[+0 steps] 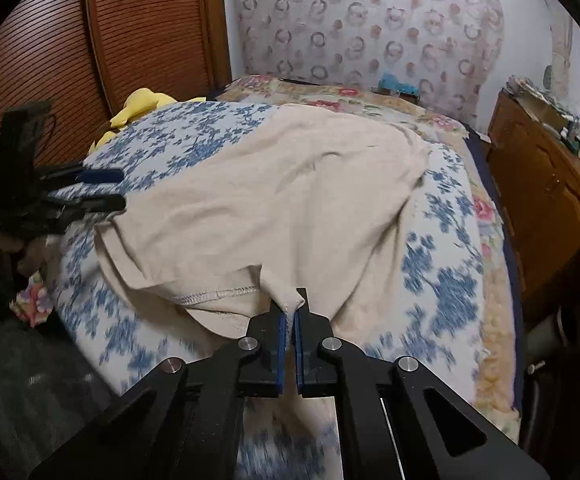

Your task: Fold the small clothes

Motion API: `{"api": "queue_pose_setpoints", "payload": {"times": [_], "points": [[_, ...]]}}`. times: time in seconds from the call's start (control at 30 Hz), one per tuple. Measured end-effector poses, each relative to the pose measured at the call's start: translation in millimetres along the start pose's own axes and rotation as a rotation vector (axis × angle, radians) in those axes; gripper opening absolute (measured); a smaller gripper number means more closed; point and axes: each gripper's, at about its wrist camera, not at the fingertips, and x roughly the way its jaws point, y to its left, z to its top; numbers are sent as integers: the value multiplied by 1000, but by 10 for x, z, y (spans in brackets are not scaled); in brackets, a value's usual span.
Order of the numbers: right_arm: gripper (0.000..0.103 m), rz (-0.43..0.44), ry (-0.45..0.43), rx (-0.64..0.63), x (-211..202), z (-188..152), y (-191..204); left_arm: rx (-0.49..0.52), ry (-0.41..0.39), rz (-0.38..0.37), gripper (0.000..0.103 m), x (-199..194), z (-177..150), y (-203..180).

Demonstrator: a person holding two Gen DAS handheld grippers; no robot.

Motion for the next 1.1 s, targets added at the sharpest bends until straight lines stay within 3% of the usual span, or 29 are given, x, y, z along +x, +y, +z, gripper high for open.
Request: {"api": "queue_pose_setpoints", "payload": {"times": [0.23,0.37,0.43,0.5,0.6,0.73,1.1], "points": [[3,-52,24,64,-261,-357,-178,24,23,-15,67,57,-15,-112],[12,-53,27,72,-307,-390,-142,27,37,-20,67,77,-37,-146],[19,-55,17,65,-370,-386,-138,27,47,-26,67,97,-57,-161],[35,-75,7,72,-312,-250,4,28,58,-30,67,127,-69,-177],[41,-73,-31,86,-351,-211,148,32,70,-33,67,160,-84,-204],[42,-82,-51,107,-353,-229,194,32,64,-32,67,134,-84,-213],[42,-64,87,172,92,-399,153,9,44,-19,67,62,-57,-124]]}}
